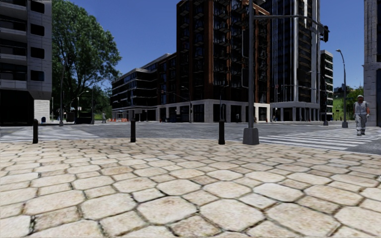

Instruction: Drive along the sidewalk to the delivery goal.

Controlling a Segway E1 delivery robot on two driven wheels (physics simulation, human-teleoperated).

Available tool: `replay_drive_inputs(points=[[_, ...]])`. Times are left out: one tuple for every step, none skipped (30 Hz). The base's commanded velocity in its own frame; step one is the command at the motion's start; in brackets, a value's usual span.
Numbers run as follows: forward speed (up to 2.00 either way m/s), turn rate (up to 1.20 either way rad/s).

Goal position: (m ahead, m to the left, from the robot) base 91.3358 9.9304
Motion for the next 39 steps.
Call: replay_drive_inputs(points=[[2.00,-0.52],[2.00,-0.52],[2.00,-0.52],[2.00,-0.52],[2.00,-0.52],[2.00,-0.52],[2.00,-0.52],[2.00,-0.52],[2.00,-0.52],[2.00,-0.52],[2.00,-0.52],[2.00,-0.52],[2.00,-0.50],[2.00,-0.50],[2.00,-0.06],[2.00,0.00],[1.96,0.00],[1.78,0.00],[1.78,0.00],[1.58,0.00],[1.52,0.00],[1.50,0.00],[1.50,0.00],[1.49,0.00],[1.48,0.00],[1.46,0.00],[1.46,0.00],[1.37,0.00],[1.35,0.00],[1.35,0.00],[1.35,0.00],[1.34,0.00],[1.34,0.00],[1.34,0.00],[1.26,0.00],[0.98,0.00],[0.81,0.00],[0.81,0.00],[0.76,0.00]])
